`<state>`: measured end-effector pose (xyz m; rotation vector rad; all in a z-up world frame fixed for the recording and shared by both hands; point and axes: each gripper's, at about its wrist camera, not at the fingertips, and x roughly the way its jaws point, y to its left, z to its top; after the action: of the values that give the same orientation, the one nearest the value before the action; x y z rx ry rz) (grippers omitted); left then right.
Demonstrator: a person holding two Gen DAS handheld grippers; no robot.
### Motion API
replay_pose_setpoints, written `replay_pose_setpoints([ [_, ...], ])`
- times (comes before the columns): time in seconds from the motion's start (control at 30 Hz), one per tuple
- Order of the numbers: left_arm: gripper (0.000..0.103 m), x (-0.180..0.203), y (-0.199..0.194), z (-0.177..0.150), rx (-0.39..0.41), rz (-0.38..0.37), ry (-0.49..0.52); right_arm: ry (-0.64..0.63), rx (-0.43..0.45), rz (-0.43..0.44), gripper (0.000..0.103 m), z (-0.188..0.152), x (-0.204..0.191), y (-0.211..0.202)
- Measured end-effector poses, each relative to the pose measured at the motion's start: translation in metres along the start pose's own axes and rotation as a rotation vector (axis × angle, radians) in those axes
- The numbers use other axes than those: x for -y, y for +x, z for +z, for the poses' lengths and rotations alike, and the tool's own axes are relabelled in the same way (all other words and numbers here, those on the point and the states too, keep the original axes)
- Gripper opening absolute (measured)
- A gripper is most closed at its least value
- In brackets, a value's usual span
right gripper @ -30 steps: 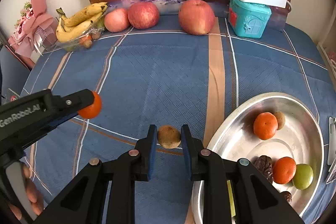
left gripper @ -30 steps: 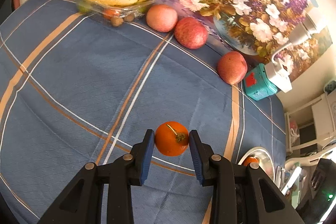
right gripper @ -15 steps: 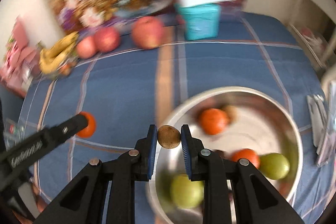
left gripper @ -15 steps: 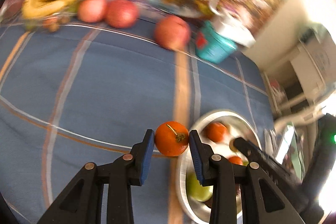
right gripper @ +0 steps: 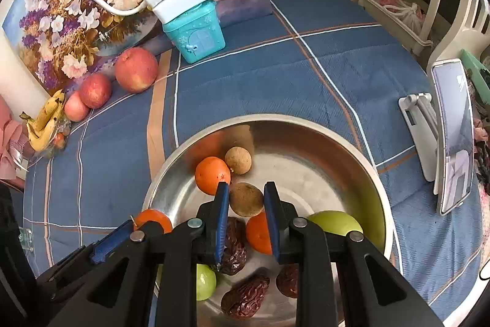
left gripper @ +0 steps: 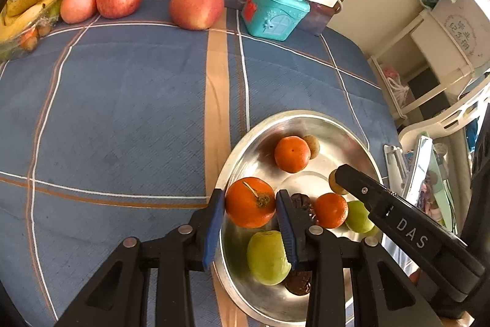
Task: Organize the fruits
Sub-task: 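Release the kiwi into the steel bowl with the right tool while the left tool drops the tangerine in, then withdraw both open tools from the bowl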
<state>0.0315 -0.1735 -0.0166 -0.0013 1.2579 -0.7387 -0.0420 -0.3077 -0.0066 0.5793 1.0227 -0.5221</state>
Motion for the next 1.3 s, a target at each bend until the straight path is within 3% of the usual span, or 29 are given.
replay_pose_setpoints([
  [0.1,0.051,-0.002,-0.001,0.001,0.003,-0.012,-0.004,0.000,-0.011,-0.002,0.025,-0.001,-0.001,0.002],
  [0.4,0.052,-0.014,-0.009,0.001,0.019,0.014,-0.031,-0.002,-0.014,-0.011,0.025,-0.002,0.000,0.001],
  [0.47,0.073,-0.021,-0.009,0.001,0.022,0.043,-0.049,-0.004,-0.012,-0.013,0.025,-0.002,-0.001,0.000],
  [0.57,0.086,-0.036,-0.010,0.001,0.027,0.133,-0.073,-0.012,-0.015,-0.023,0.028,-0.003,-0.002,0.000],
  [0.6,0.087,-0.044,-0.010,0.001,0.030,0.169,-0.084,-0.019,-0.020,-0.031,0.032,-0.004,-0.004,0.001],
  [0.67,0.100,-0.054,-0.011,0.000,0.037,0.207,-0.100,-0.032,-0.026,-0.052,0.052,-0.006,-0.006,0.002],
  [0.7,0.103,-0.060,-0.012,0.000,0.044,0.230,-0.109,-0.039,-0.028,-0.061,0.054,-0.007,-0.008,0.003],
  [1.03,0.103,-0.097,-0.027,-0.010,0.110,0.389,-0.150,-0.102,-0.014,-0.099,0.090,-0.021,-0.024,0.007],
  [1.13,0.103,-0.098,-0.030,-0.017,0.115,0.401,-0.136,-0.119,0.013,-0.097,0.096,-0.029,-0.029,0.003],
  [1.3,0.103,-0.092,-0.040,-0.030,0.119,0.403,-0.104,-0.186,0.051,-0.080,0.096,-0.046,-0.039,-0.006],
])
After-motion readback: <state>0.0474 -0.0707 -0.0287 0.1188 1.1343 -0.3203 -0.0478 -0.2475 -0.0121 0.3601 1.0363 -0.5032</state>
